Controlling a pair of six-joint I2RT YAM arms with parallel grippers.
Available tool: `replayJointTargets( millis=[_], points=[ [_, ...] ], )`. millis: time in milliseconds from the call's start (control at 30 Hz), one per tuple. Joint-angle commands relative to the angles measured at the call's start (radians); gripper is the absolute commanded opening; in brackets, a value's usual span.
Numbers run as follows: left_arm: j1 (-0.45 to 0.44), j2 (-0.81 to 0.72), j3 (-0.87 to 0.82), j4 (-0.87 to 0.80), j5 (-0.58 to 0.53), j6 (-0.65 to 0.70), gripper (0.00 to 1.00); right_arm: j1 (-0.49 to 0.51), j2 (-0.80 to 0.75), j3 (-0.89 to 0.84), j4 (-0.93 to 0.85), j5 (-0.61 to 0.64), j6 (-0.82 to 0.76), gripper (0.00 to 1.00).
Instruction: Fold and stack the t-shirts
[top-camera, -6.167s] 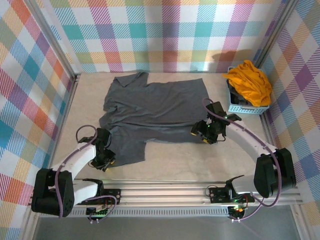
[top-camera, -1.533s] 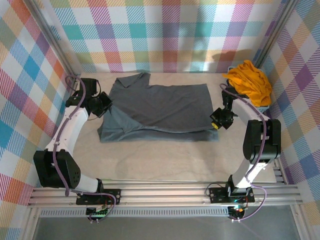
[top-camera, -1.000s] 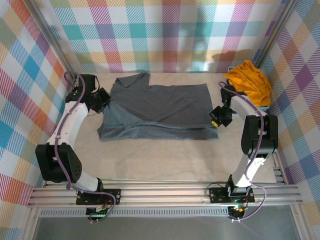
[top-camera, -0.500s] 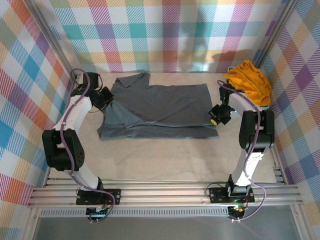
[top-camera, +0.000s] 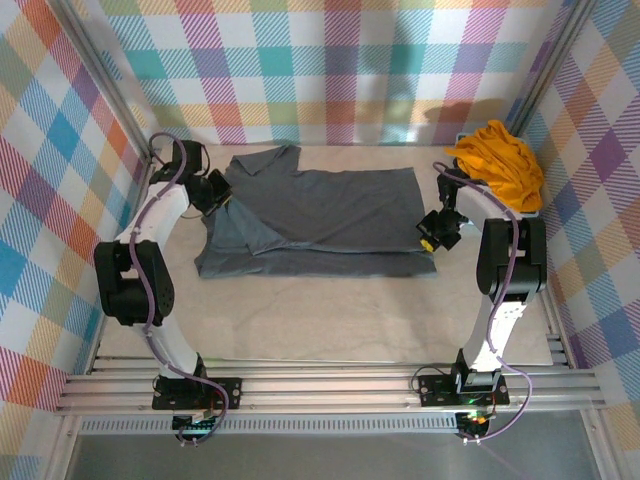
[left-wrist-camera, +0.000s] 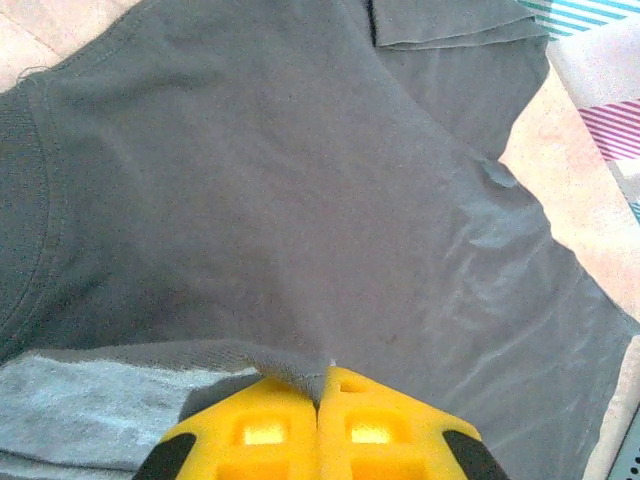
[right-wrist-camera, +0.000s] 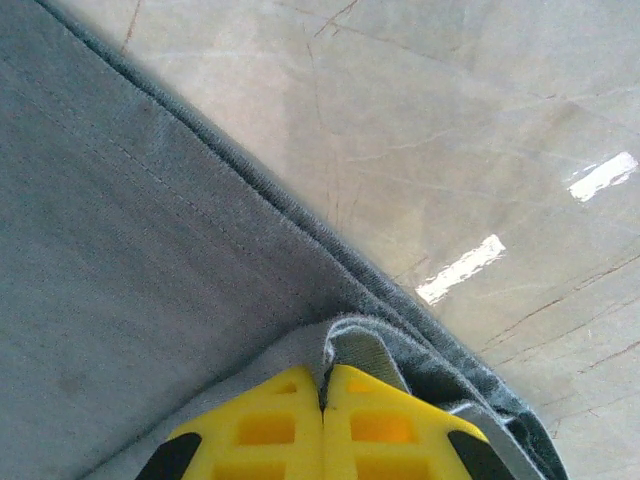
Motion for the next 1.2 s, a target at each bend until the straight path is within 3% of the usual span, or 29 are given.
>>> replayJointTargets(
  millis=[0, 467, 533, 567, 600, 633, 733, 833, 933, 1033, 1167],
  points=[
    [0.013, 0.019, 0.047, 0.042, 0.028, 0.014, 0.00, -0.006, 0.012, 0.026, -0.011, 0.015, -0.002, 0.00],
    [0.004, 0.088, 0.112, 0.005, 0.018, 0.026, 0.00, -0.006, 0.005, -0.004, 0.020, 0.006, 0.009, 0.00],
    [0.005, 0.096, 0.124, -0.033, -0.020, 0.036, 0.03, -0.006, 0.009, 0.010, 0.014, 0.008, -0.005, 0.10],
    [0.007, 0.104, 0.136, -0.054, -0.028, 0.043, 0.22, -0.006, 0.011, 0.025, 0.009, 0.011, -0.016, 0.19],
    [0.008, 0.111, 0.152, -0.081, -0.039, 0.058, 0.50, -0.006, 0.008, 0.038, -0.002, 0.015, -0.029, 0.28],
    [0.009, 0.109, 0.160, -0.103, -0.054, 0.071, 0.63, -0.006, -0.003, 0.046, -0.008, 0.017, -0.042, 0.36],
    [0.010, 0.038, 0.130, -0.150, -0.110, 0.097, 0.79, -0.006, -0.088, 0.029, 0.002, 0.022, -0.077, 0.51],
    [0.032, -0.083, 0.012, -0.220, -0.170, 0.047, 0.79, -0.005, -0.195, -0.040, 0.040, -0.004, -0.107, 0.64],
    [0.088, -0.246, -0.240, -0.222, -0.166, -0.034, 0.72, -0.006, -0.279, -0.127, 0.032, -0.039, -0.119, 0.64],
    [0.160, -0.382, -0.495, -0.127, -0.058, -0.105, 0.58, -0.006, -0.370, -0.258, 0.069, -0.067, -0.108, 0.62],
    [0.201, -0.368, -0.631, 0.007, 0.077, -0.128, 0.62, -0.013, -0.407, -0.376, 0.136, -0.148, -0.095, 0.61]
  ],
)
